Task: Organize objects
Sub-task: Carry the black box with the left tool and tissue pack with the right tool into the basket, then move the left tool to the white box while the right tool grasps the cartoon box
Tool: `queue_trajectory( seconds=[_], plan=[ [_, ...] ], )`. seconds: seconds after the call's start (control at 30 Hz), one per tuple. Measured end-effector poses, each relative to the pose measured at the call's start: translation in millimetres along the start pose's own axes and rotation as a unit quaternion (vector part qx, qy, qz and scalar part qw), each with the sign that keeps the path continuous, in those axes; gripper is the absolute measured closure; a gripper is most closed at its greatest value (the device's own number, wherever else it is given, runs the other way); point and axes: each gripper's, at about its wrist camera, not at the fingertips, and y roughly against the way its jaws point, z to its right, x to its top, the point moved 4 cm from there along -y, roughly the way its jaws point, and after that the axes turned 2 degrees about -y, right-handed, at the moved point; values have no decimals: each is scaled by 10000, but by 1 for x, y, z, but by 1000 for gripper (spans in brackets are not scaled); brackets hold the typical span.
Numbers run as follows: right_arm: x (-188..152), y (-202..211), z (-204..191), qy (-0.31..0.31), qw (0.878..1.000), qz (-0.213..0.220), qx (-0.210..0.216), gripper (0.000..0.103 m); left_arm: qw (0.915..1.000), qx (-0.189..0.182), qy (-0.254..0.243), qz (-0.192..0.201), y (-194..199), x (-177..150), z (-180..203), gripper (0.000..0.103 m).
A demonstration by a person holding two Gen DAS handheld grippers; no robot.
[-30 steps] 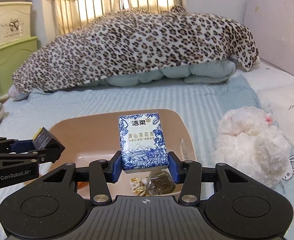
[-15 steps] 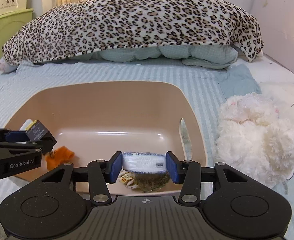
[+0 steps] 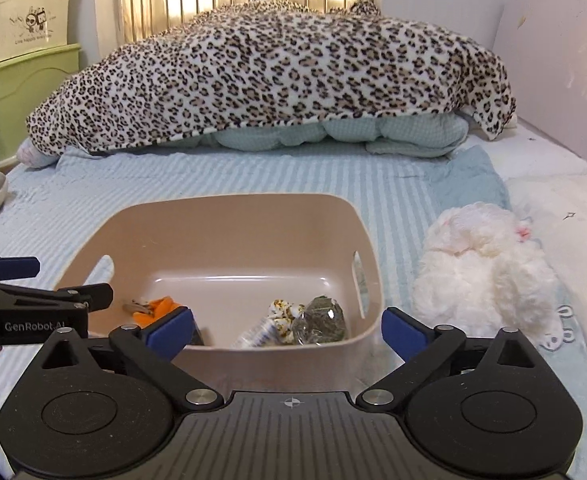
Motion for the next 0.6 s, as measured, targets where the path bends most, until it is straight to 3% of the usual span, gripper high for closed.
queue_trajectory(
  seconds=[0.3, 0.6],
  plan=[
    [-35, 10, 13, 41, 9992, -323, -245, 0, 9996, -216, -89, -164, 32, -22, 8, 4],
    [-76, 4, 25, -96, 9957, -816, -421, 0, 9972, -161, -44, -735, 14, -59, 16, 4]
  ],
)
